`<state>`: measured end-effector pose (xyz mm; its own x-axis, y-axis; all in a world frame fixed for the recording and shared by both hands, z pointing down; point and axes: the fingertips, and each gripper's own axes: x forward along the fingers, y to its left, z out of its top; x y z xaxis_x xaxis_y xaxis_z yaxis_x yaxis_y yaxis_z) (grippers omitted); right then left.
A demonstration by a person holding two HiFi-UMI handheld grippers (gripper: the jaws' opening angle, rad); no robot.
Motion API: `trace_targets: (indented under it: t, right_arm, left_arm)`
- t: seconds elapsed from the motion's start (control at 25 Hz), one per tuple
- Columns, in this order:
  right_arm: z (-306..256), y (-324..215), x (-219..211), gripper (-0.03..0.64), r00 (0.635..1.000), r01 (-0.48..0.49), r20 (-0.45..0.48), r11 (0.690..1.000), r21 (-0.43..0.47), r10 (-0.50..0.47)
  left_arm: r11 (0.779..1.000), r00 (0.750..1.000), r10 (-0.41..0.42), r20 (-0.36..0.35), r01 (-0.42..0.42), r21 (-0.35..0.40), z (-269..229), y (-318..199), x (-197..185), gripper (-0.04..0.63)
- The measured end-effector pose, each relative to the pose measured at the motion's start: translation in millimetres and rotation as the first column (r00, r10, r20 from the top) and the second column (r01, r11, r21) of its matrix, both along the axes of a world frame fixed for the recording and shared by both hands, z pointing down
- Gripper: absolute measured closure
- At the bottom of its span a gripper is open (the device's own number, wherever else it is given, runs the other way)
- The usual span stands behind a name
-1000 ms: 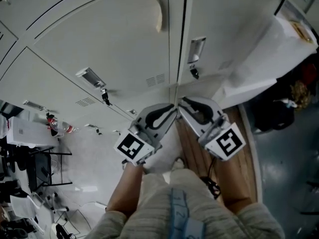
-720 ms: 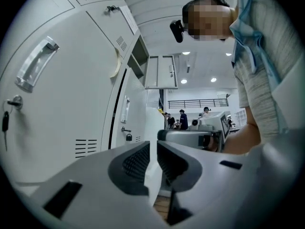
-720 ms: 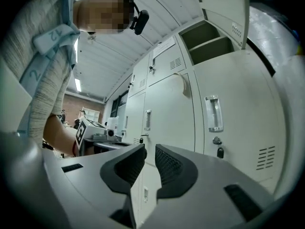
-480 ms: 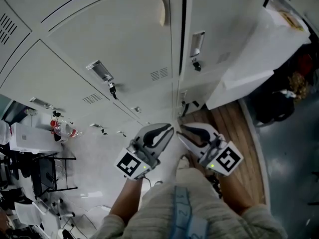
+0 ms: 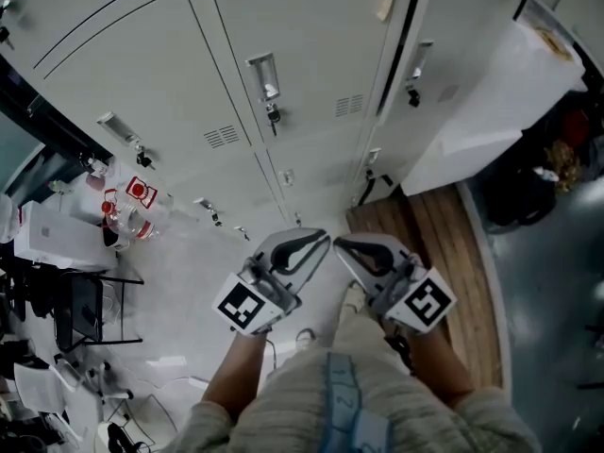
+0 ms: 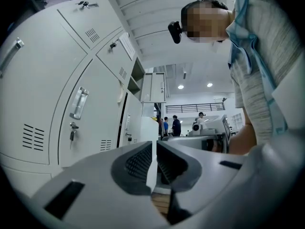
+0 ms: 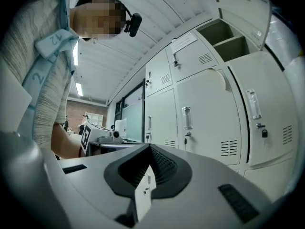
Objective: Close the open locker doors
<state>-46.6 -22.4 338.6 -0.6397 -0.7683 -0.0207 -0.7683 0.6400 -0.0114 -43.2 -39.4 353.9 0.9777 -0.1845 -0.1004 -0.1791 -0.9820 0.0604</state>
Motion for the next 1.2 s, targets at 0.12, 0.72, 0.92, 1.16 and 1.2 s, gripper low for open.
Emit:
trace_targets:
  t: [0.12, 0.72, 0.92, 1.16, 1.2]
  right_arm:
    - [-2.4, 18.3, -26.8, 0.614, 1.0, -0.007, -0.001, 1.0, 0.002, 0.007]
    - [-21.9, 101.1, -117.0, 0.615, 0.998, -0.01, -0.066, 0.997, 0.079, 0.015]
    - [-22.7, 120.4, -131.5, 0.615, 0.997, 0.016, -0.073, 0.996, 0.093, -0.009]
    - [-25.7, 132.9, -157.6, 0.615, 0.995, 0.066, -0.083, 0.993, 0.1, -0.058]
    - [-25.4, 134.8, -161.0, 0.615, 0.994, 0.073, -0.085, 0.993, 0.098, -0.064]
  left_arm:
    - [1.0, 1.0, 0.003, 0.002, -0.003, 0.006, 0.6, 19.0, -28.4, 0.561]
    - [0.995, 0.999, 0.046, -0.014, -0.044, 0.091, -25.1, 104.7, -114.5, 0.591]
    - [0.995, 0.999, 0.019, -0.028, -0.017, 0.096, -26.3, 122.2, -135.2, 0.591]
    - [0.997, 1.0, -0.006, -0.021, 0.008, 0.078, -18.0, 137.3, -159.9, 0.591]
    - [0.997, 1.0, -0.007, -0.023, 0.008, 0.071, -17.4, 139.9, -161.8, 0.591]
